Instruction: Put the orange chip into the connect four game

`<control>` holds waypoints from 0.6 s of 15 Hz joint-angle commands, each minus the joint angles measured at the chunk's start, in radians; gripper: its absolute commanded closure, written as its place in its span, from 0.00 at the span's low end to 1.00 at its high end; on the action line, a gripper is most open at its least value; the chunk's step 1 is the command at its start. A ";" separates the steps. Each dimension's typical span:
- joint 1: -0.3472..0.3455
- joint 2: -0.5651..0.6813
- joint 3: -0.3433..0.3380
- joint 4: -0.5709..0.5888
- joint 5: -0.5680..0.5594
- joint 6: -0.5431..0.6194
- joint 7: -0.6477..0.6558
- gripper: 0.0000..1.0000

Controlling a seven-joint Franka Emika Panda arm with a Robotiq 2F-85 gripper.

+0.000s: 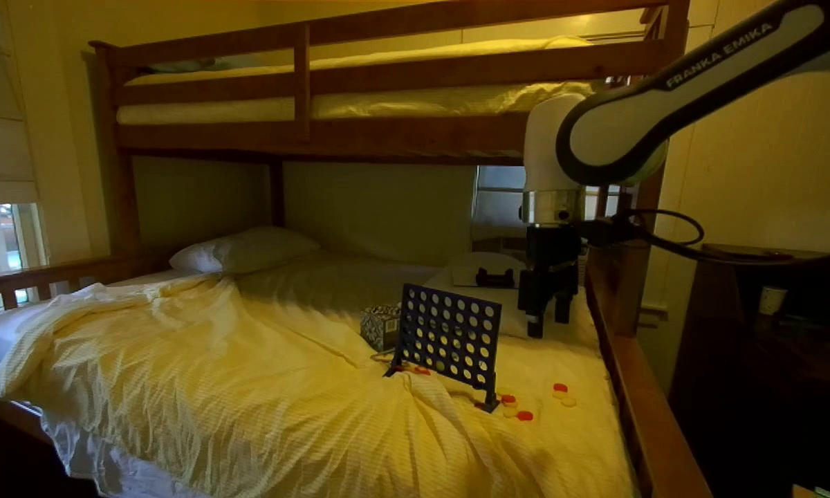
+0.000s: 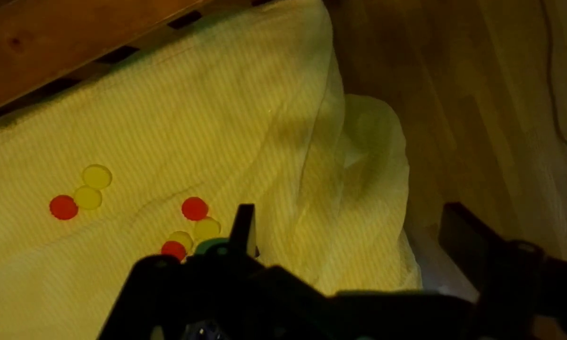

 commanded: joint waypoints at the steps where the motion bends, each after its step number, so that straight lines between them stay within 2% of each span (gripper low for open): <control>1: -0.019 0.068 -0.042 -0.051 -0.054 0.165 -0.119 0.00; 4: -0.038 0.161 -0.087 -0.064 -0.053 0.294 -0.208 0.00; 9: -0.079 0.326 -0.143 -0.028 -0.045 0.355 -0.325 0.00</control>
